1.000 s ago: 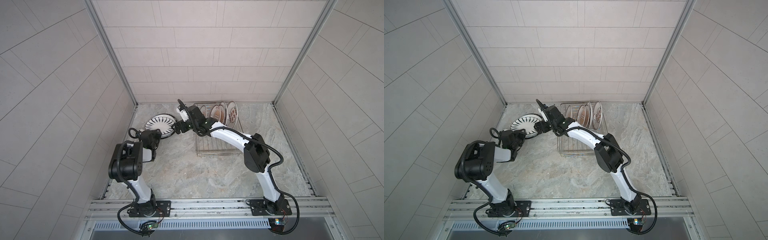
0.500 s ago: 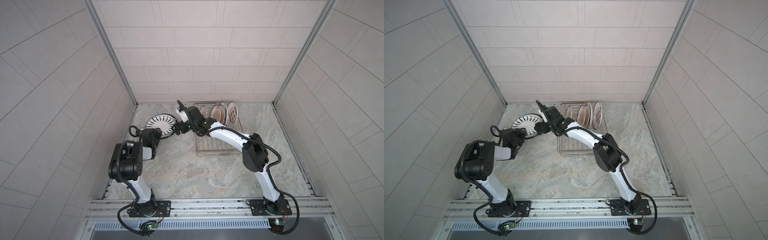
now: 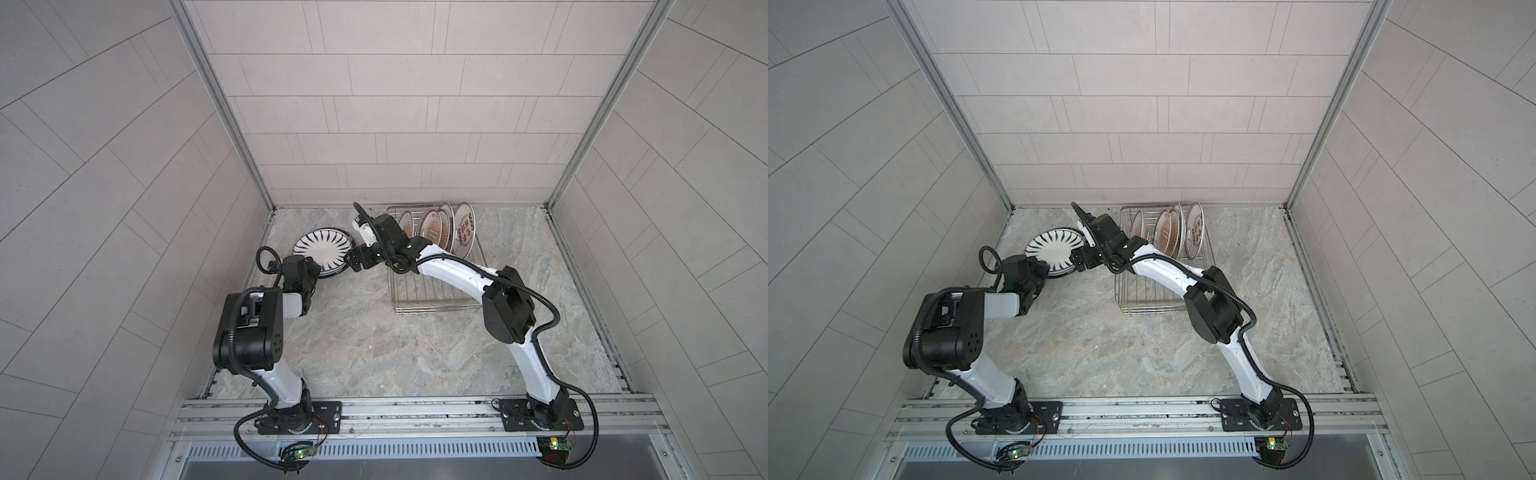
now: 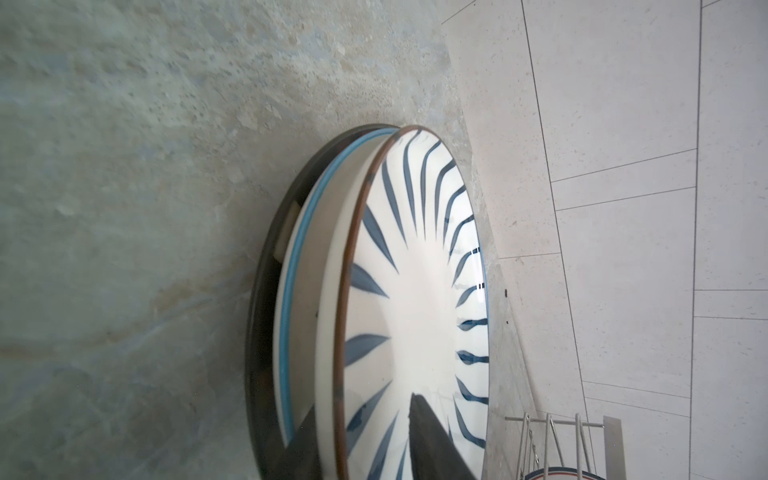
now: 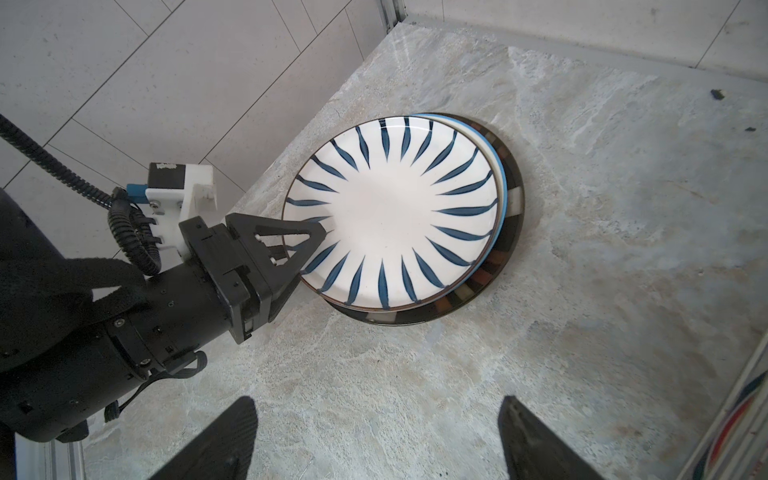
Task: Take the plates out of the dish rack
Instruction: 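Open the left gripper and withdraw it from the stack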
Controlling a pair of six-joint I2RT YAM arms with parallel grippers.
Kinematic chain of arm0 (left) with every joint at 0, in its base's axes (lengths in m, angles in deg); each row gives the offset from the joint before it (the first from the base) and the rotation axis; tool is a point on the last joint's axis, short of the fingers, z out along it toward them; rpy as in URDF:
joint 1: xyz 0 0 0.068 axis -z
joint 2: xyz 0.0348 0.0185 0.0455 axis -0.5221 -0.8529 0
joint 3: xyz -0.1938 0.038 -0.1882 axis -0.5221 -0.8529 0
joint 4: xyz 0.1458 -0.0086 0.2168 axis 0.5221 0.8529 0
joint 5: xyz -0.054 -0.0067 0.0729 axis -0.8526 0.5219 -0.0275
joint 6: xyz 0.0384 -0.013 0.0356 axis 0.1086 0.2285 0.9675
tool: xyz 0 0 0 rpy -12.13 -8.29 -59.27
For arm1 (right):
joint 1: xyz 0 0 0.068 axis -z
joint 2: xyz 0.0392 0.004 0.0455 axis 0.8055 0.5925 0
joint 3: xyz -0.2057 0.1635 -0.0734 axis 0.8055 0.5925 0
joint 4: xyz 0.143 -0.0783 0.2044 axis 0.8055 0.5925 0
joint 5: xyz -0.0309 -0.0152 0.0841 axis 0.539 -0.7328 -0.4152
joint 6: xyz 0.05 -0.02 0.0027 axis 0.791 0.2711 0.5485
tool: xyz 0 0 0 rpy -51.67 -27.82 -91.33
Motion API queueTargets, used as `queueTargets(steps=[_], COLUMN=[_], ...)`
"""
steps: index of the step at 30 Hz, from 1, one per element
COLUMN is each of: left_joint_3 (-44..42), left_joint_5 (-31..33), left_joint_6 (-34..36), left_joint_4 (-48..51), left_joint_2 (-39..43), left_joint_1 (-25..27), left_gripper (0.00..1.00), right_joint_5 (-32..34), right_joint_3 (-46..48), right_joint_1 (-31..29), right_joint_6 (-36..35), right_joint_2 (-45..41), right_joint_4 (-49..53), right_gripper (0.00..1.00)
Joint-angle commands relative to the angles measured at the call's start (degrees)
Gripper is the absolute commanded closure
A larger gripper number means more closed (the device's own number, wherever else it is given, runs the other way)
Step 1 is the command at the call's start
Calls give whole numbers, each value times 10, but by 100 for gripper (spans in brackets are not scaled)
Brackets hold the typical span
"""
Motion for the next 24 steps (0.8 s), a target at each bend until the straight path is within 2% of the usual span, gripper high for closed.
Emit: queueTargets(steps=[1, 8, 14, 16, 17, 18, 20, 24], left_joint_3=[8, 9, 5, -2, -8, -11, -7, -9], left_joint_5=[31, 45, 34, 20, 0, -6, 11, 17], left_joint_6=[12, 18, 10, -2, -5, -8, -2, -2], left_joint_4=[33, 55, 46, 42, 26, 20, 43, 48], left_joint_2=[14, 25, 14, 20, 26, 33, 47, 44], left_joint_1=[-4, -4, -4, -7, -9, -10, -8, -9], left_gripper=[66, 74, 76, 85, 87, 86, 77, 74], right_joint_5=[2, 3, -1, -2, -2, -3, -2, -3], right_joint_3=[-16, -14, -15, -15, -16, -17, -22, -17], right_joint_1=[-1, 0, 2, 3, 3, 3, 3, 3], right_joint_6=[3, 3, 8, 9, 8, 5, 3, 1], right_joint_2=[8, 9, 14, 14, 14, 14, 13, 7], right_joint_4=[5, 6, -1, -1, 0, 3, 13, 15], right_gripper=[8, 8, 8, 8, 8, 8, 8, 8])
